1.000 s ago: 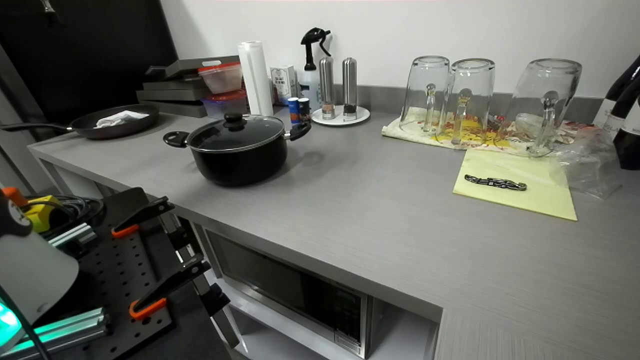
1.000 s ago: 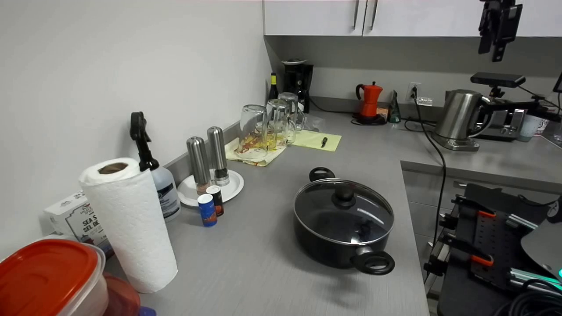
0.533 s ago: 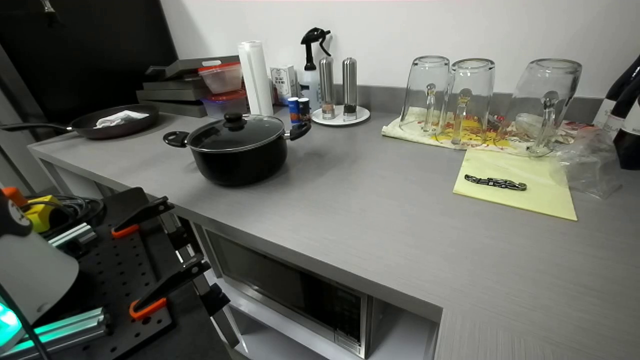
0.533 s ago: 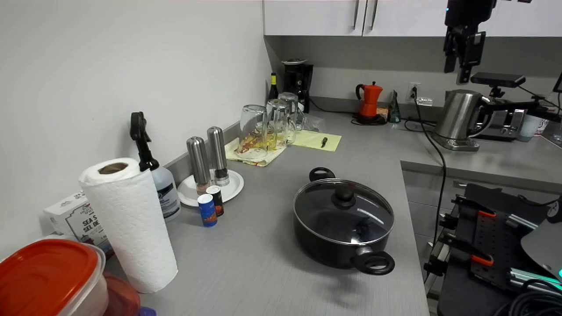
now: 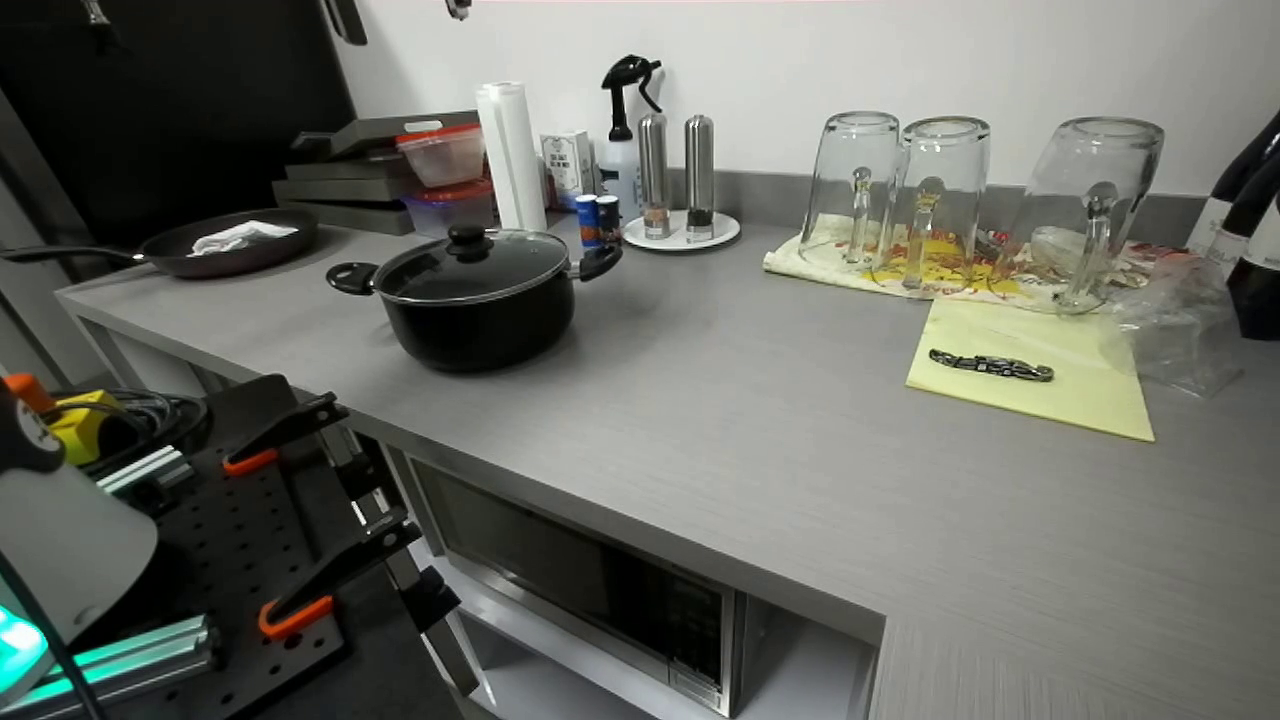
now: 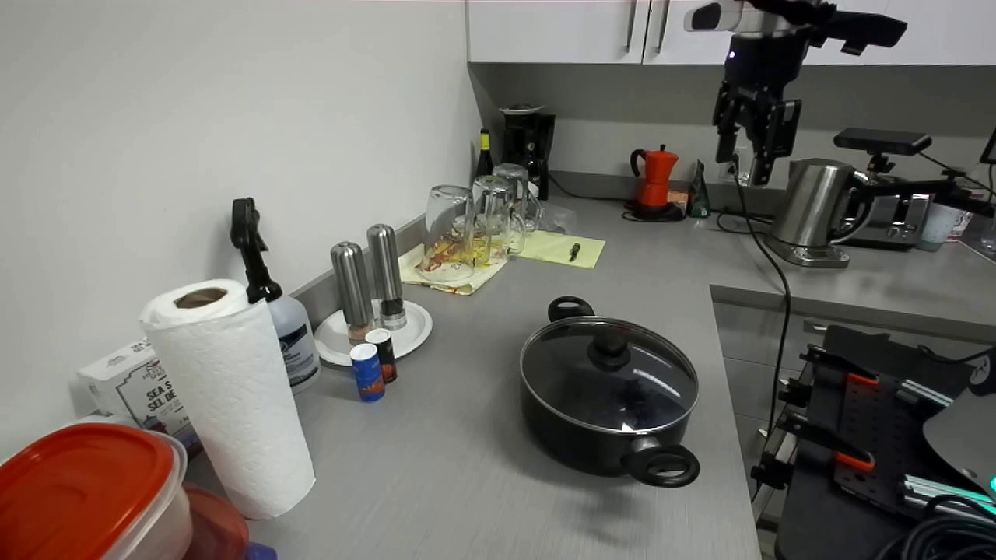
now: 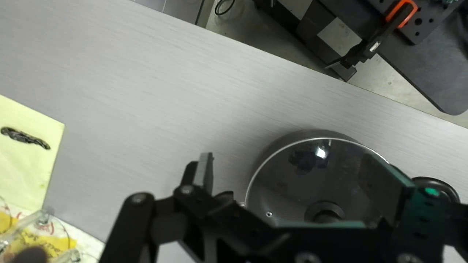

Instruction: Uncover the pot

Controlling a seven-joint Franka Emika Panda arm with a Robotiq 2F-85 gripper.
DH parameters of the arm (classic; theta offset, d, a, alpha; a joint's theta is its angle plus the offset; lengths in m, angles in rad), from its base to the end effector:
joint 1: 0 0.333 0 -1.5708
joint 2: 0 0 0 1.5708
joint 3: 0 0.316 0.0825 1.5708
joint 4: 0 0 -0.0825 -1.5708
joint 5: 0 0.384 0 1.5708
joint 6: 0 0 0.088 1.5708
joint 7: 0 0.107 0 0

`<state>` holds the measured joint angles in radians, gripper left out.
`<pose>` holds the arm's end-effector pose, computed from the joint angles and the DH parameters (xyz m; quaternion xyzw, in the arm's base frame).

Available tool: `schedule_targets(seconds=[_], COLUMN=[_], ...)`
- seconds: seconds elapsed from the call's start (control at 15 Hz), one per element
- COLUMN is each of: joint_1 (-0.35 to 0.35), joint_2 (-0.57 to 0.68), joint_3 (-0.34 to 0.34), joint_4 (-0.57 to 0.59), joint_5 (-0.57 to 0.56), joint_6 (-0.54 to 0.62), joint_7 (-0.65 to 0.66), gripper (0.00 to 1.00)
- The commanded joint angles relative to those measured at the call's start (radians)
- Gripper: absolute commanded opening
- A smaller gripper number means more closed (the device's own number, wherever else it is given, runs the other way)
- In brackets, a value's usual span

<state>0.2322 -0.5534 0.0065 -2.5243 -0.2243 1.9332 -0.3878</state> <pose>0.3675 0.0737 0.4630 0.9324 0.3452 -0.0267 0.1039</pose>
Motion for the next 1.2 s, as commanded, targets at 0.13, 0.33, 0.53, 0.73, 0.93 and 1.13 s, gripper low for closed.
schedule_targets(seconds=[0.13, 0.33, 0.53, 0.73, 0.93, 1.13], joint_1=[0.060, 0.075, 0.080, 0.079, 0.076, 0.072], joint_2=[0.131, 0.212, 0.289, 0.355, 0.409, 0.462], joint_3=[0.011, 0.015, 0.032, 0.067, 0.106, 0.138], joint_4=[0.033, 0.049, 0.070, 0.084, 0.085, 0.090], joint_5=[0.108, 0.175, 0.222, 0.246, 0.238, 0.219], joint_6=[0.115, 0.171, 0.222, 0.270, 0.319, 0.349], joint_7=[-0.129, -0.178, -0.212, -0.233, -0.248, -0.309], gripper=[1.00, 1.00, 1.00, 1.00, 1.00, 1.00])
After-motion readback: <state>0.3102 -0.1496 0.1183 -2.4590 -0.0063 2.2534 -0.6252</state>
